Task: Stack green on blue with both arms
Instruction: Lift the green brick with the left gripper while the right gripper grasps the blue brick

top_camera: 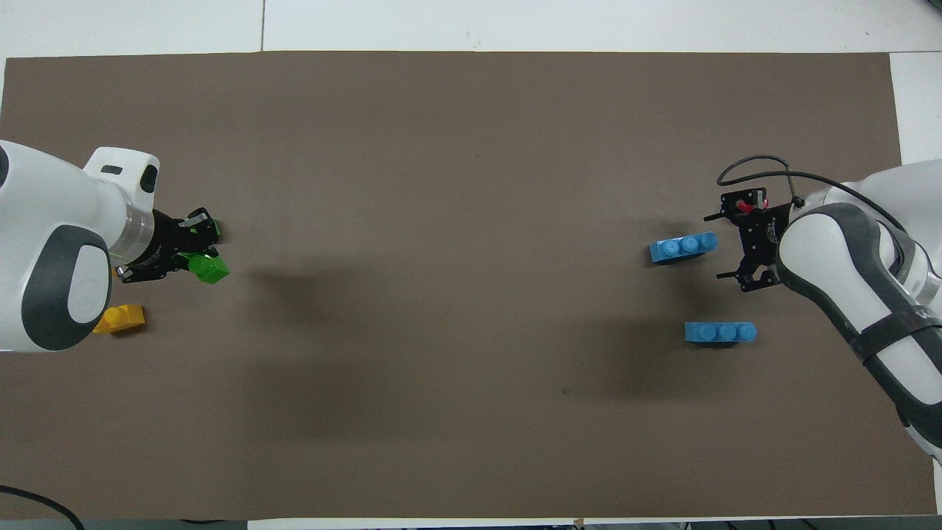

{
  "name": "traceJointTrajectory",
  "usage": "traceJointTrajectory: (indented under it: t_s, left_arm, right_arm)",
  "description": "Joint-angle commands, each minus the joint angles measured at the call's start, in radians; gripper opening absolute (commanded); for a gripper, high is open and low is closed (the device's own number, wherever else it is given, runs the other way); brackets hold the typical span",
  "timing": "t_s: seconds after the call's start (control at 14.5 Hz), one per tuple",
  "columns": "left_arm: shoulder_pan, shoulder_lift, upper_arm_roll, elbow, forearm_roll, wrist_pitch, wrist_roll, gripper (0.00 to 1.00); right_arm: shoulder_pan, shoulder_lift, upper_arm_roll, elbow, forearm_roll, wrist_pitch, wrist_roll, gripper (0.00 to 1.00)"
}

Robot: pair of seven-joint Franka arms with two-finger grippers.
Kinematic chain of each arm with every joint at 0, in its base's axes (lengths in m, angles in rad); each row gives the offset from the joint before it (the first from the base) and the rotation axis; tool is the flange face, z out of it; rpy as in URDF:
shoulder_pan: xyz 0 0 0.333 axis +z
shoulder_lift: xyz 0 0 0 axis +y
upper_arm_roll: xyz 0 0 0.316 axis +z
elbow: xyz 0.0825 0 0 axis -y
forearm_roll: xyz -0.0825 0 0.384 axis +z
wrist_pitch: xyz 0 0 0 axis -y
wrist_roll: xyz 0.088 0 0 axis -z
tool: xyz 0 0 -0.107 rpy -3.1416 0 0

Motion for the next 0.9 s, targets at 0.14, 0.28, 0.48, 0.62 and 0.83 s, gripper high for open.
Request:
traceJointTrajectory:
  t_s: [0.14,0.28,0.48,0.62,0.83]
  left_arm:
    - [-0.061,-0.005,0.011,0.035,-0.031,-0.041,-0.258,0.00]
    - [-0.084,-0.005,0.009,0.035,-0.031,-0.037,-0.335,0.00]
    - [-0.096,-0.005,0.009,0.035,-0.031,-0.034,-0.390,0.00]
    - [-0.110,-0.005,0.009,0.035,-0.031,-0.034,-0.424,0.00]
    - [-0.130,-0.005,0.009,0.035,-0.031,-0.030,-0.524,0.00]
  right_arm:
    - [0.001,0.042,0.012,-0.017,0.038,0.086,-0.008,1.00]
    - [0.014,0.050,0.012,-0.015,0.038,0.106,-0.008,1.00]
    - [0.016,0.067,0.012,-0.015,0.038,0.124,-0.014,1.00]
    - [0.016,0.067,0.012,-0.015,0.038,0.124,-0.024,0.98]
    - [0.007,0.067,0.012,-0.014,0.060,0.124,-0.039,0.91]
